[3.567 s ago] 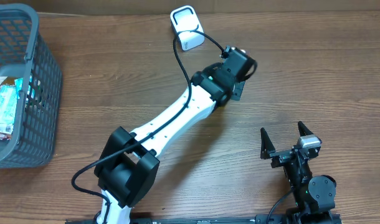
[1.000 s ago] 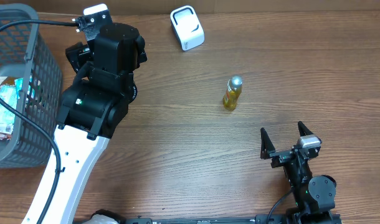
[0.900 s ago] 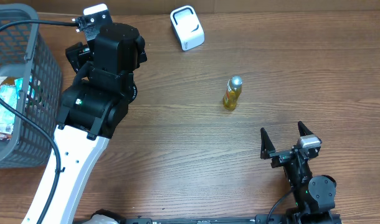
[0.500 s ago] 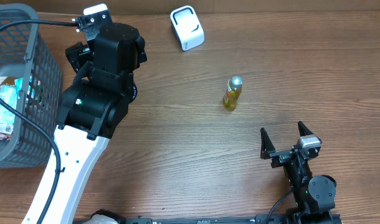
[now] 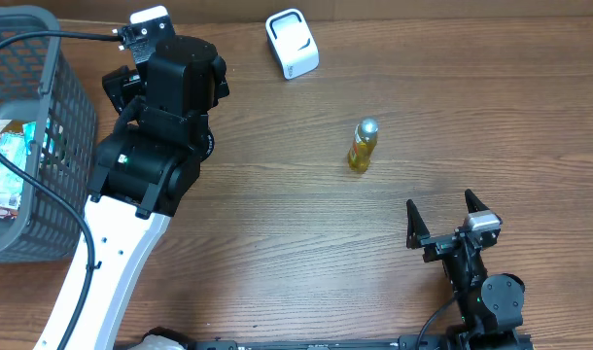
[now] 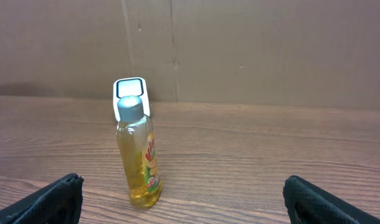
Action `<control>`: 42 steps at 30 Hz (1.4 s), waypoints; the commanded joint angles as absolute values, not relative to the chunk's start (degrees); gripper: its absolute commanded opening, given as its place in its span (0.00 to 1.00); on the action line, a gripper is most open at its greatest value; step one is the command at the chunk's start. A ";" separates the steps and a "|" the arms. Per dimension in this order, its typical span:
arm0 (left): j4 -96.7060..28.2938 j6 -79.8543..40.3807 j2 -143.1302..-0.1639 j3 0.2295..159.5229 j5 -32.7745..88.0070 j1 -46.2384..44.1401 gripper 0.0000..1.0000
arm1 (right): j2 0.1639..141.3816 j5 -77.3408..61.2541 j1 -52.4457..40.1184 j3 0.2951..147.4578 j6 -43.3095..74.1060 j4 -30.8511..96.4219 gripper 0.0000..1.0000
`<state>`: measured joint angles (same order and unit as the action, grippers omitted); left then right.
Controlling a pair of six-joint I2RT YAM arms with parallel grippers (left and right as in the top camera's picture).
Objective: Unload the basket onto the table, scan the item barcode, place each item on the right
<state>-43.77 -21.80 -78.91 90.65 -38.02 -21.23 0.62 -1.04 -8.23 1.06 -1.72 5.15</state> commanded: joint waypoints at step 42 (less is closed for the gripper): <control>-56.16 -4.14 -91.46 106.50 7.55 38.48 1.00 | 0.19 -0.54 -7.97 0.45 -1.98 4.82 1.00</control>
